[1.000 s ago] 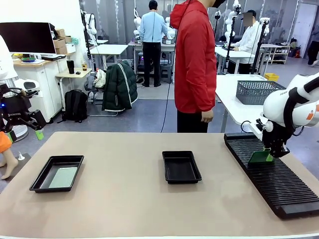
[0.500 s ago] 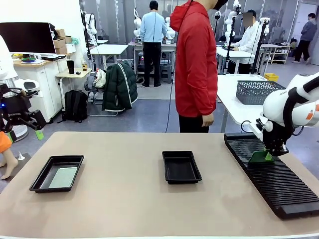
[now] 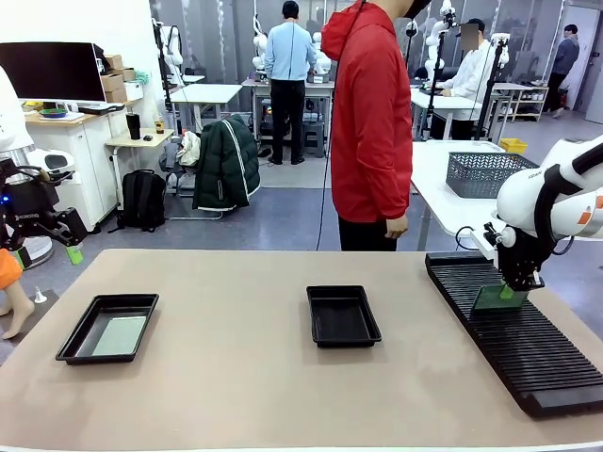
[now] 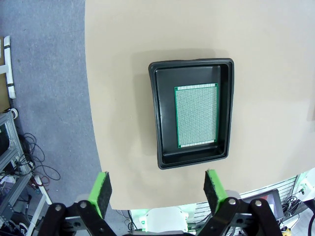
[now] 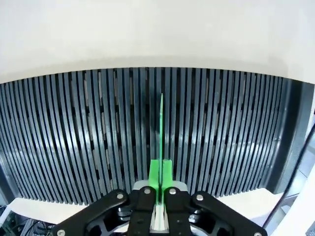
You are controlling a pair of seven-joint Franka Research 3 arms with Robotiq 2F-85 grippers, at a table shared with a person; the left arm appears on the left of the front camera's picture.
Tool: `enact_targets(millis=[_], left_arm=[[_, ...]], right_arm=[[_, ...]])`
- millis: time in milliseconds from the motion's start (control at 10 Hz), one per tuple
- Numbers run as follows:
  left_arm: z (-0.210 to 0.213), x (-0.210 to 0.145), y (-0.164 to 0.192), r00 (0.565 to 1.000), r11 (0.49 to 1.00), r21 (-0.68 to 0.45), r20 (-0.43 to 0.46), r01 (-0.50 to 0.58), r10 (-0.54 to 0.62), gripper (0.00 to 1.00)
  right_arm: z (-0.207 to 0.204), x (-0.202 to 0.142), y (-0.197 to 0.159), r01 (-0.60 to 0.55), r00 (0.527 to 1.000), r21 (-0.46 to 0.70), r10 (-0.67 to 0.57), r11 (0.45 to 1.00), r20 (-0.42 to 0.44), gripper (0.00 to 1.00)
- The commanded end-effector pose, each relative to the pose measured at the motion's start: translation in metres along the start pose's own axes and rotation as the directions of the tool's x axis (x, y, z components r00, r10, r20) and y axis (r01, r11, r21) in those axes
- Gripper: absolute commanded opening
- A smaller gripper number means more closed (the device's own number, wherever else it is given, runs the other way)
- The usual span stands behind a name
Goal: Inspect and transfer BCBs to ESD trays.
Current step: Pick up the Blank PCB from the PCB Rack and place it in the right ESD tray.
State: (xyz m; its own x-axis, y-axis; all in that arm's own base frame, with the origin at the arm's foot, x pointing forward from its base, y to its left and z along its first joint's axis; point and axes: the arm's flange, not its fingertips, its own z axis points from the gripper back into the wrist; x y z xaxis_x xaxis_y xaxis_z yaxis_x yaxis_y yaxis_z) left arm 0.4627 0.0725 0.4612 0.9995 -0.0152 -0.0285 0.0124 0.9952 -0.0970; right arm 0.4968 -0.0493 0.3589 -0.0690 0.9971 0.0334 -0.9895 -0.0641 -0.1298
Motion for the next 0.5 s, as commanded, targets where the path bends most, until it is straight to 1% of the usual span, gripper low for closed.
enact_targets(millis=[0,200,300,400], left_arm=[[-0.002,0.000,0.002,1.000,1.000,-0.002,0.008,0.006,-0.006,1.00],[-0.002,0.000,0.002,1.000,1.000,-0.002,0.008,0.006,-0.006,1.00],[-0.002,0.000,0.002,1.000,1.000,-0.002,0.008,0.006,-0.006,1.00],[-0.002,0.000,0.002,1.000,1.000,-0.002,0.008,0.006,-0.006,1.00]], right_arm=[[0.000,-0.002,-0.002,0.019,1.000,0.027,-0.019,0.999,-0.017,0.00],[0.009,-0.002,-0.004,0.017,1.000,0.020,-0.016,1.000,-0.022,0.00],[0.020,-0.002,-0.006,0.016,1.000,0.016,-0.015,1.000,-0.025,0.00],[0.039,-0.002,-0.007,0.007,1.000,0.012,-0.007,1.000,-0.019,0.00]])
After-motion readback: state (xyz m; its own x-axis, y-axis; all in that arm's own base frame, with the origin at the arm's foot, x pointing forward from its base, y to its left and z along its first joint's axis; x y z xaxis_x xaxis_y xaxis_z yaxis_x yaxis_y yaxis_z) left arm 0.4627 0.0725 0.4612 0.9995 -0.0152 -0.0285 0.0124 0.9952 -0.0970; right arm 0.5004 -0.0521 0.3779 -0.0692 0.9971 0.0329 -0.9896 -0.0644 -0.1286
